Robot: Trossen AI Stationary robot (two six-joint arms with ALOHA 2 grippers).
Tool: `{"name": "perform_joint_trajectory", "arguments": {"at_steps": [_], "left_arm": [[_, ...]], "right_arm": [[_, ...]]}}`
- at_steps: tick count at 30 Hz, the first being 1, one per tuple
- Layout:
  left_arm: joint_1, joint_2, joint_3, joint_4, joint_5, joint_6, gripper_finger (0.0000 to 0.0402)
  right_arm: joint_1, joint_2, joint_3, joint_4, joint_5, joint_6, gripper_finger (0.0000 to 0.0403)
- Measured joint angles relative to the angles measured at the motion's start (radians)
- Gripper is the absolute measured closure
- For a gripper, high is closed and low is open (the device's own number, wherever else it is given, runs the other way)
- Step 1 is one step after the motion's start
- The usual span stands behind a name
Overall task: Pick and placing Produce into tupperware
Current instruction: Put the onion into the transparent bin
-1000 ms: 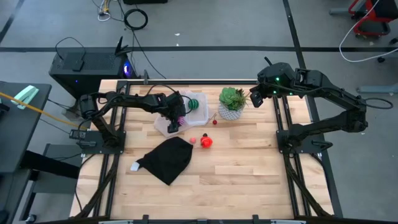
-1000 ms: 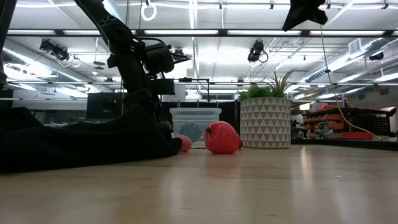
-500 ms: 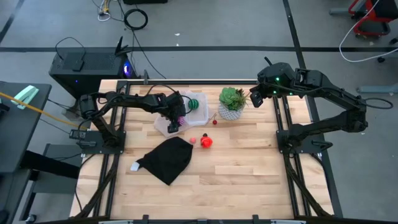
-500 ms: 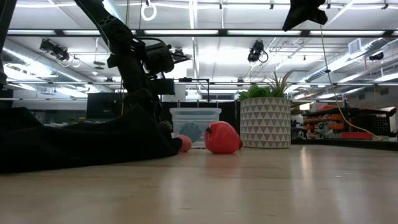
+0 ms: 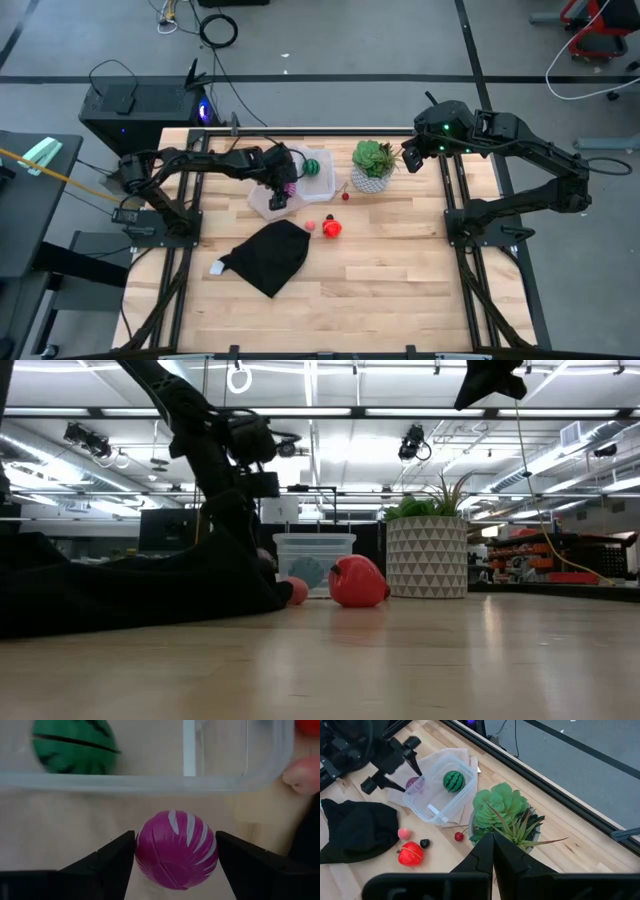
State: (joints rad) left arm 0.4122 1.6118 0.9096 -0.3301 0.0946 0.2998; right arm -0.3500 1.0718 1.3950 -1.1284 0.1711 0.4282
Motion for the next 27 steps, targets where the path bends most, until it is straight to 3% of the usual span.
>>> {"name": "perform_joint_trajectory", "arguments": {"at_steps": [9, 14, 27], "left_arm": [[0.054, -0.137, 0.0, -0.206, -0.022, 0.026, 0.0125], [0.064, -0.217, 0.013, -0.201, -0.024, 0.034, 0.0125], [0.068, -0.208, 0.293, -0.158, -0.032, 0.032, 0.0132]], "right_arm": [[0.0, 0.0, 0.0, 0.0, 0.0, 0.0, 0.0387], [0.0, 0.0, 0.0, 0.0, 0.0, -0.001, 0.0387], [0.0, 0.0, 0.0, 0.0, 0.0, -0.002, 0.0387]]}}
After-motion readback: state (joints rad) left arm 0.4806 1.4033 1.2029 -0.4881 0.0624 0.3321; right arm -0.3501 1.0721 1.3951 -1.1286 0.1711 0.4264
